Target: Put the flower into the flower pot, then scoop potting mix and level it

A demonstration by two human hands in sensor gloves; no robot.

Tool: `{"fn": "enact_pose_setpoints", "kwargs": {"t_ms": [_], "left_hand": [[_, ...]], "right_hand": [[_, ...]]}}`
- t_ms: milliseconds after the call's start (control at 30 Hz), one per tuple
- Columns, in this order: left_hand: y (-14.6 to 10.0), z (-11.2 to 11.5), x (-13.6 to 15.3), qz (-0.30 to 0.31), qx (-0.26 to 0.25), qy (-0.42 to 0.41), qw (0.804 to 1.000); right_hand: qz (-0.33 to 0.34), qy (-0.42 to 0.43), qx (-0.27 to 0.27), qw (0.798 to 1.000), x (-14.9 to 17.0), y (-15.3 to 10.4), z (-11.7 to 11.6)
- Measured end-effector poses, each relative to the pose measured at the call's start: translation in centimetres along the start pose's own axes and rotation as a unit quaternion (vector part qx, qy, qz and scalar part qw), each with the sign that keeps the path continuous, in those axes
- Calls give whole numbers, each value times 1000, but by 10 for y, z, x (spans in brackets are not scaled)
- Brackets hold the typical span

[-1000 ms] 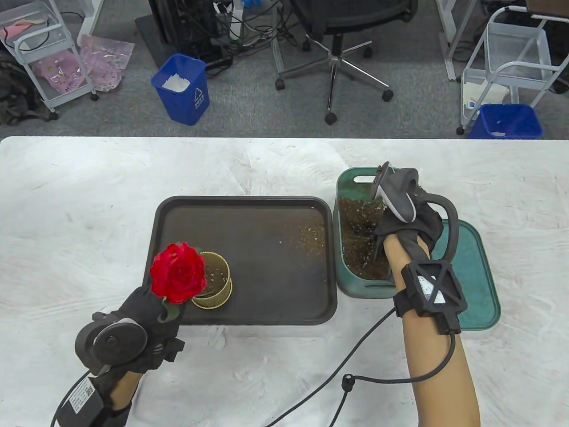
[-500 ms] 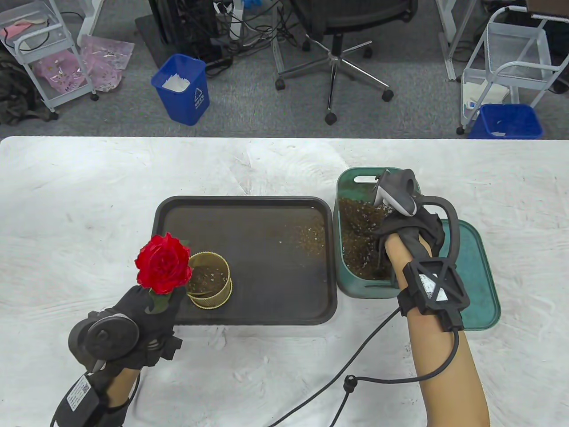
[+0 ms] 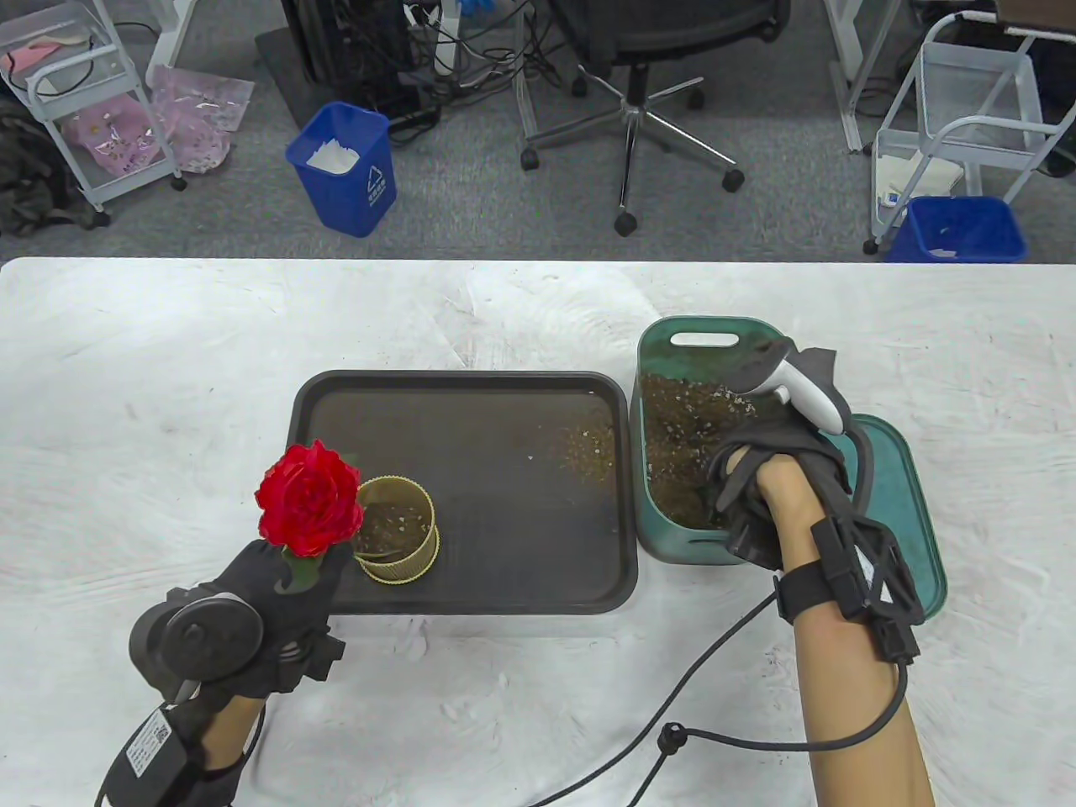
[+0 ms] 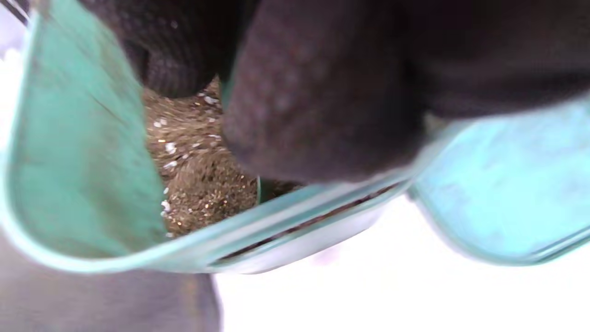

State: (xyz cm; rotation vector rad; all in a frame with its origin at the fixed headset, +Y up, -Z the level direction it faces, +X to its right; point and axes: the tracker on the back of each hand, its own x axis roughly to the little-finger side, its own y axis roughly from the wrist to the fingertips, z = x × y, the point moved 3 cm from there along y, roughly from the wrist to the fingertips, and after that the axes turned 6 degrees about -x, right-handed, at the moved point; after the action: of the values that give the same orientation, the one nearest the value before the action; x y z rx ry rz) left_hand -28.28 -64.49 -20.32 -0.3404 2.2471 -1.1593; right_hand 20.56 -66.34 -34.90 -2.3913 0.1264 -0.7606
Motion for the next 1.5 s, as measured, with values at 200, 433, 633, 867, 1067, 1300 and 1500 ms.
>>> {"fn": "enact_pose_setpoints", "kwargs": {"t_ms": [200, 433, 633, 867, 1067, 1300, 1500], "left_hand": [[-1, 1, -5, 7, 1, 1, 1000], [-1, 1, -3, 4, 1, -1, 1000], [0, 1, -3, 1, 1, -6, 1000], [0, 0, -3, 4, 0, -3, 1000], [1, 0, 0, -6, 1, -15, 1000], [1, 1, -1, -4, 2, -16, 1000], [0, 1, -1, 0, 2, -14, 1000]], "right_hand": [[29, 100, 3, 995, 18, 2, -3], [43, 223, 39, 973, 36, -10, -3], [48, 268, 88, 958, 48, -28, -1], [76, 348, 125, 926, 66, -63, 0], [149, 410, 114, 893, 61, -100, -11], [244, 396, 56, 883, 15, -120, -52], [297, 367, -32, 881, -36, -121, -105]]}}
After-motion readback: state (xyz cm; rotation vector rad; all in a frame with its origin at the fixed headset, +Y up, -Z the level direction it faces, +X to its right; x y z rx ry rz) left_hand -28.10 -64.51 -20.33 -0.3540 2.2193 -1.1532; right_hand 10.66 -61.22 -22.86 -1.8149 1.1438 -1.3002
